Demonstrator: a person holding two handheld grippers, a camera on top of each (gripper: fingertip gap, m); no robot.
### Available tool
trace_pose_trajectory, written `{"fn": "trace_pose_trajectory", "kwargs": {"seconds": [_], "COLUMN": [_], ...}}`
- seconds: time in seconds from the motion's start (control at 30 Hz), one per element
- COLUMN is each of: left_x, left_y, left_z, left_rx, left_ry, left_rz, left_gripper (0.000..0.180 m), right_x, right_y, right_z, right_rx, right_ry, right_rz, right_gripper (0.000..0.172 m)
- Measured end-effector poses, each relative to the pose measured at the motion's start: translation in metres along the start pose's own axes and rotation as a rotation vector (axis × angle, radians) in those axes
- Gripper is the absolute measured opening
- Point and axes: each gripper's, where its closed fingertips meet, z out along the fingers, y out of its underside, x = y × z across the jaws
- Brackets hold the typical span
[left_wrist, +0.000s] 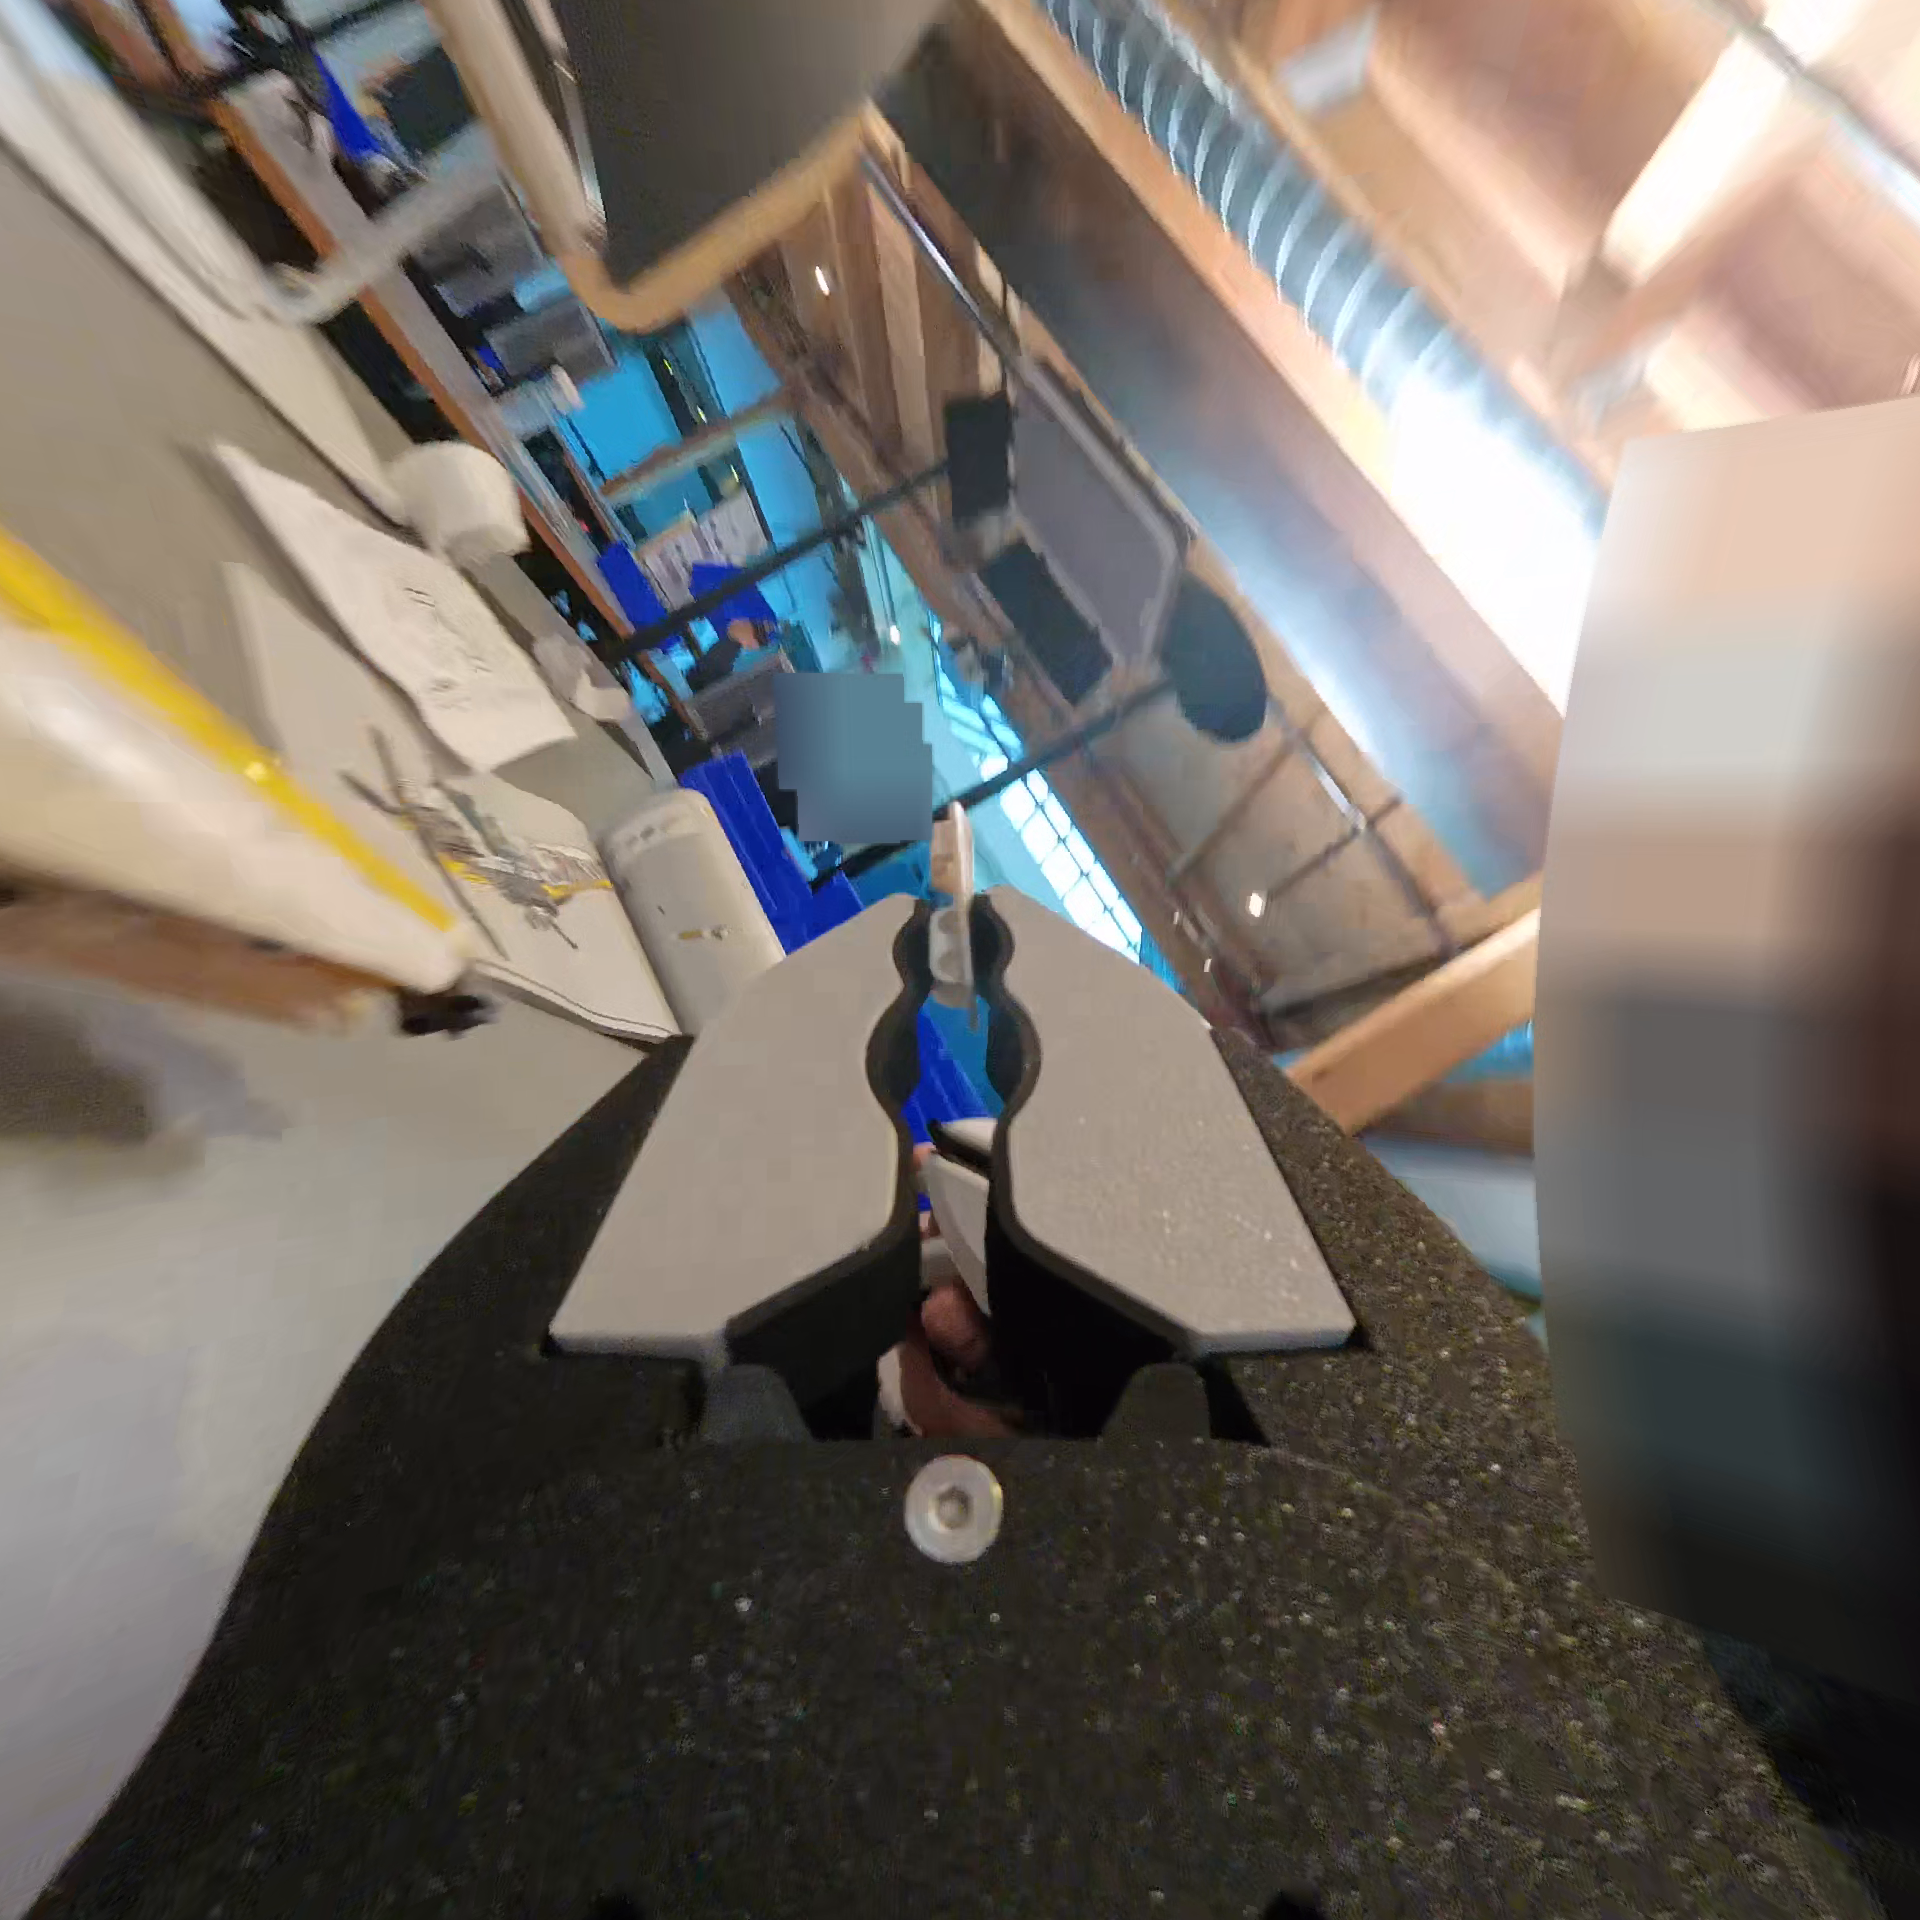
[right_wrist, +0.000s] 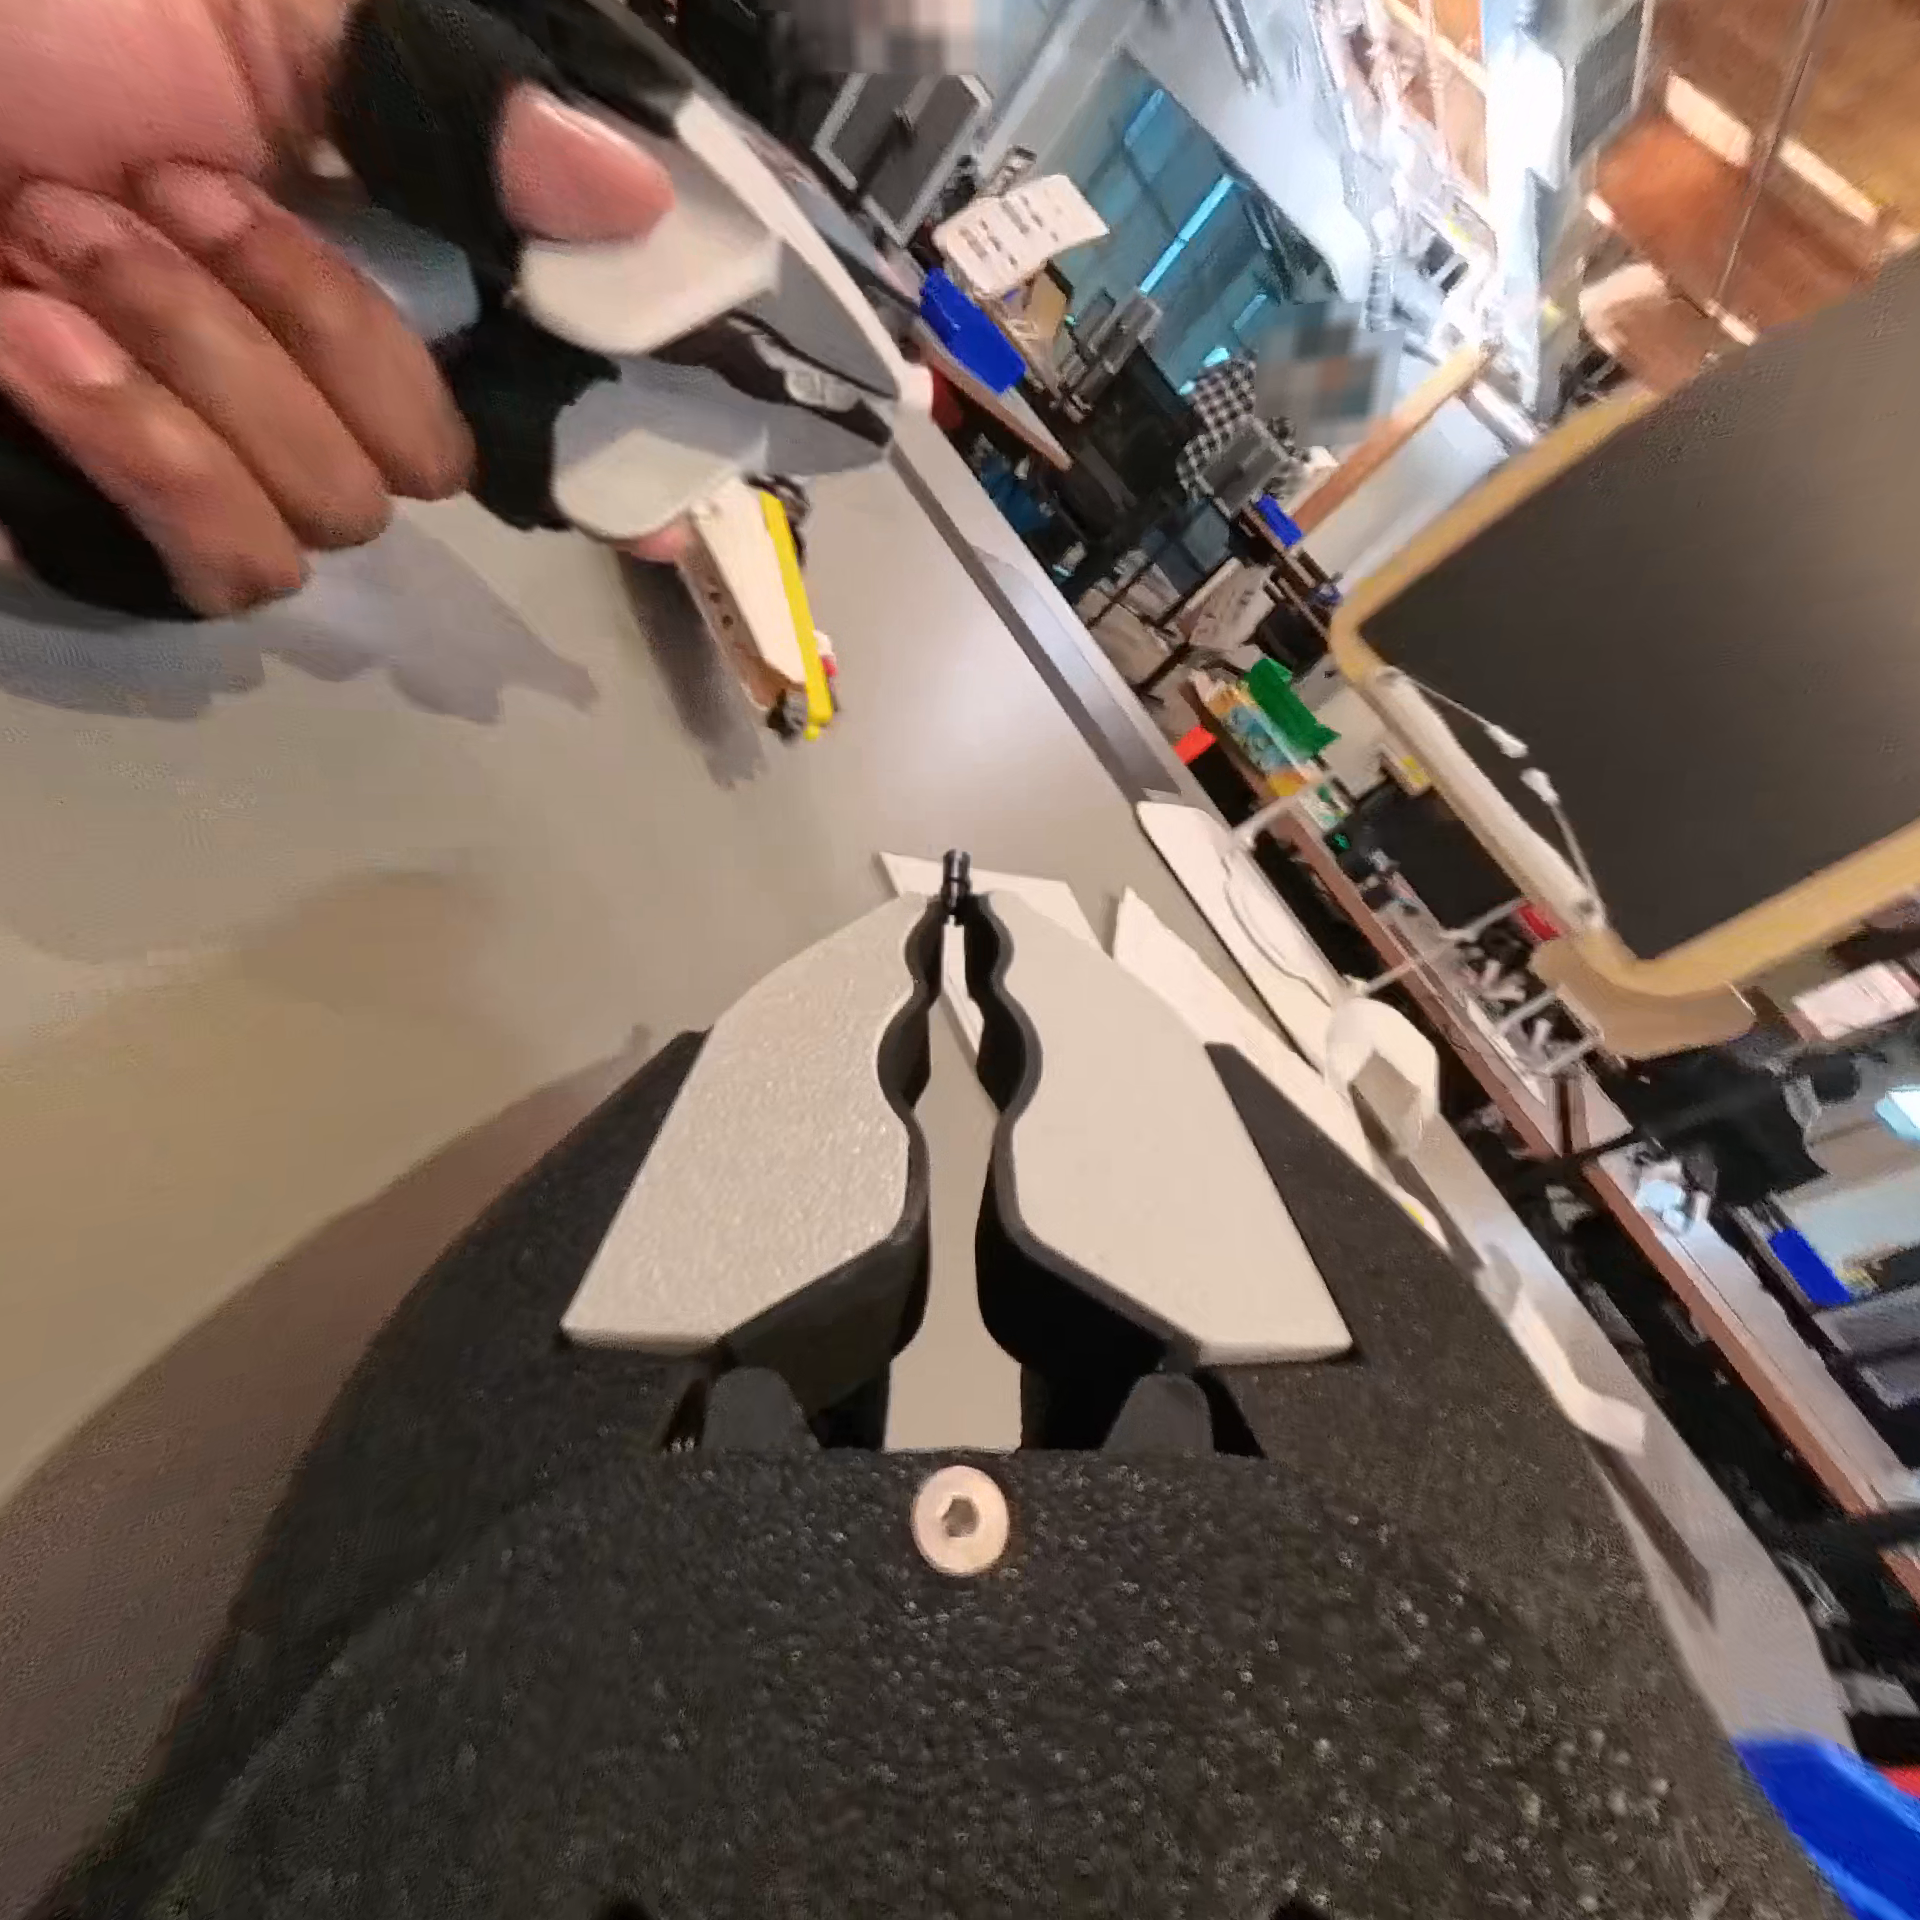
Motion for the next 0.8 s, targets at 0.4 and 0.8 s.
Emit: {"fn": "trace_pose_trajectory", "kwargs": {"seconds": [0.4, 0.8], "left_x": [0.054, -0.001], "left_y": [0.174, 0.251], "left_z": [0.189, 0.281], "left_rx": [-0.726, -0.734], "left_ry": [0.26, 0.159], "left_rz": [0.527, 0.939], "left_gripper": [0.009, 0.009], "right_x": [0.167, 0.183], "right_y": [0.122, 0.155], "right_z": [-0.147, -0.184], "right_rx": [-0.483, -0.575], "right_ry": [0.651, 0.808], "right_rz": [0.173, 0.289], "right_gripper": [0.004, 0.005]}}
